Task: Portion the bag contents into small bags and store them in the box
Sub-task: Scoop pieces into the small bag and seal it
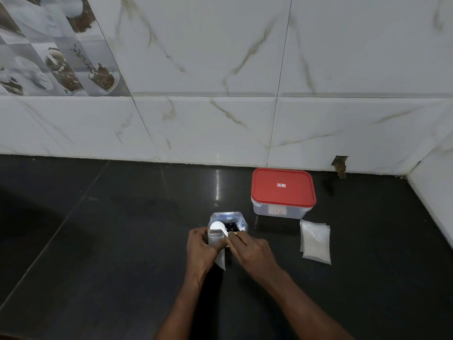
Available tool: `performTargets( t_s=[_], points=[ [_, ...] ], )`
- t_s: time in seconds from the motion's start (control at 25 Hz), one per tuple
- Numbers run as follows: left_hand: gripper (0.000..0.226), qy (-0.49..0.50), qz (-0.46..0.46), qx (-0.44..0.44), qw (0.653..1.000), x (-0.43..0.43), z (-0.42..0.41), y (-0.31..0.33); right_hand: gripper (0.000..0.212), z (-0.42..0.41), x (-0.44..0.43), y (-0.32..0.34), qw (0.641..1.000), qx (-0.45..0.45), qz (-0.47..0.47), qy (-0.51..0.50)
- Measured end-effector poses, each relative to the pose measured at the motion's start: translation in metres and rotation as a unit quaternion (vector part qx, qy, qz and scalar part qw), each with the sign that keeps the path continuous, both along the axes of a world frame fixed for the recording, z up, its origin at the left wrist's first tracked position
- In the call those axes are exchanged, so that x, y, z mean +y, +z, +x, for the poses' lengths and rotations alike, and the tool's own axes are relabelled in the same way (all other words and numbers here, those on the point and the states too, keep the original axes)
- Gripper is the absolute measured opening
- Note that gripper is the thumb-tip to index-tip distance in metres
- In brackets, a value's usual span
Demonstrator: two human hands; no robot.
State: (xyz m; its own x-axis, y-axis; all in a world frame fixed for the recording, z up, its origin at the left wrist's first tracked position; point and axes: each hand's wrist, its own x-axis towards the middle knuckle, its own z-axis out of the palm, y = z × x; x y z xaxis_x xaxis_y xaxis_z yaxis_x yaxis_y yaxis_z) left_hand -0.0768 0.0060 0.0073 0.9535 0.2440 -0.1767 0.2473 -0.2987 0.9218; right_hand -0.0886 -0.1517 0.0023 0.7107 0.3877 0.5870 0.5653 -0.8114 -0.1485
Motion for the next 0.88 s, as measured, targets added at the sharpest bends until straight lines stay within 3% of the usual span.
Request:
performTargets(
  t_s=[0.12, 0.24, 0.28, 0.4, 0.52, 0.68, 0.88],
  points=[
    [0.039, -0.018, -0.007, -0.007, 1.000, 0.005, 0.002, -0.006, 0.011, 0.004, 0.002, 0.003, 0.996, 0.039, 0.071, -0.046],
    [0.033, -0.033, -0.017, -0.014, 0.999, 0.012, -0.003, -0.005, 0.010, 0.021, -0.004, 0.014, 0.946, 0.187, 0.225, -0.140],
    [0.035, -0.029, -0.033, -0.012, 0.999, 0.013, -0.007, -0.004, 0.012, 0.026, -0.005, 0.015, 0.937, 0.227, 0.214, -0.155],
    [0.046, -0.041, -0.091, -0.002, 0.995, 0.013, -0.016, -0.003, 0.017, 0.030, 0.004, 0.013, 0.949, 0.266, 0.068, -0.153],
    [0.039, -0.033, -0.114, 0.008, 0.993, 0.013, -0.019, -0.007, 0.019, 0.028, 0.017, 0.008, 0.952, 0.277, -0.048, -0.121],
    [0.026, -0.032, -0.147, 0.014, 0.988, 0.008, -0.019, -0.012, 0.021, 0.027, 0.021, 0.004, 0.954, 0.266, -0.087, -0.109],
    [0.028, -0.024, -0.198, 0.000, 0.980, 0.007, -0.025, -0.021, 0.028, 0.025, 0.022, 0.001, 0.953, 0.267, -0.102, -0.102]
  ],
)
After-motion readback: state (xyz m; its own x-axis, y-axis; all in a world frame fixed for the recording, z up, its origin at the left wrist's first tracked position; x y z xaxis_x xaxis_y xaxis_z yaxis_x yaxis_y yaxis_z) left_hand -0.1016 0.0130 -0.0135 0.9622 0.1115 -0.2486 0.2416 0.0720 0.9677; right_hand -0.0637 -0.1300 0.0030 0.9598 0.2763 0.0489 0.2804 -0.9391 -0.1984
